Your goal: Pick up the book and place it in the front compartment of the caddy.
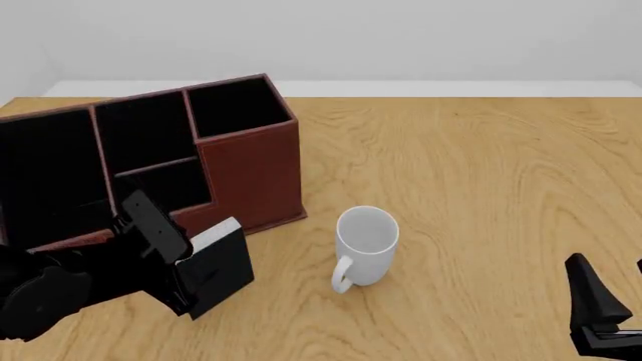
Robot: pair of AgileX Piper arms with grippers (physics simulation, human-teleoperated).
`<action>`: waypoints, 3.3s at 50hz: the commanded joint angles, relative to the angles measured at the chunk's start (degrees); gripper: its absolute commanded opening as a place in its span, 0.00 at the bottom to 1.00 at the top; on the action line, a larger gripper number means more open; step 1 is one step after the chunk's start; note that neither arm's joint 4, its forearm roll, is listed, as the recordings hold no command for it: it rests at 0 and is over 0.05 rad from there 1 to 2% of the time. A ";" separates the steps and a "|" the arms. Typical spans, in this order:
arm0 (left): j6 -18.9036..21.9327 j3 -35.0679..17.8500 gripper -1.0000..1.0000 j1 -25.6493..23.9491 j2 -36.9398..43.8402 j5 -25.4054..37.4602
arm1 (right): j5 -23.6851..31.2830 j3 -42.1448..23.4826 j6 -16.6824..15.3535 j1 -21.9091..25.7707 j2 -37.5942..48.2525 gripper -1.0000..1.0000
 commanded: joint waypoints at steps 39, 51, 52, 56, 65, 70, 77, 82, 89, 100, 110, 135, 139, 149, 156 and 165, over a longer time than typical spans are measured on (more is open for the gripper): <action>9.60 -0.34 0.00 -2.50 -6.85 8.00 | 0.01 0.00 -0.01 0.00 -0.02 1.00; 12.42 -3.06 0.00 -4.53 -13.55 16.56 | 0.01 0.00 0.02 0.00 -0.02 1.00; 12.45 -3.25 0.00 -4.58 -13.77 16.88 | 0.00 0.00 0.00 0.00 0.01 1.00; 13.24 -3.59 0.00 -5.56 -15.86 19.62 | 0.00 0.00 -0.01 0.01 0.01 1.00; 14.23 -3.87 0.00 -8.61 -20.34 25.67 | 0.00 0.00 0.02 -0.02 0.00 1.00; 15.80 -6.09 0.00 -9.54 -23.80 30.80 | 0.00 0.00 -0.01 0.00 -0.01 1.00; 18.82 -7.93 0.00 -11.07 -28.74 36.74 | 0.00 0.00 0.00 -0.01 -0.01 1.00; 19.95 -8.65 0.00 -11.43 -30.51 38.31 | -0.01 0.00 0.01 0.01 0.02 1.00; 22.24 -8.76 0.00 -14.34 -34.84 40.39 | 0.00 0.00 0.00 0.00 0.01 1.00; 24.27 -10.67 0.00 -12.02 -34.23 40.29 | 0.00 0.00 0.00 0.01 0.01 1.00; 25.93 -13.96 0.00 -9.36 -32.54 39.20 | 0.01 0.00 0.00 0.00 -0.02 1.00; 29.54 -18.15 0.00 -6.59 -29.39 35.40 | 0.00 0.00 0.01 0.00 0.00 1.00; 30.19 -18.42 0.00 -6.44 -28.99 34.96 | 0.00 0.00 0.00 0.00 0.00 1.00; 31.88 -19.62 0.00 -5.90 -27.95 34.09 | -0.01 0.00 0.01 0.00 0.02 1.00; 32.48 -18.50 0.00 -4.73 -27.71 32.25 | 0.00 0.00 0.01 0.01 -0.01 1.00; 32.92 -16.26 0.00 -3.97 -26.91 29.70 | 0.00 0.00 0.00 0.00 0.00 1.00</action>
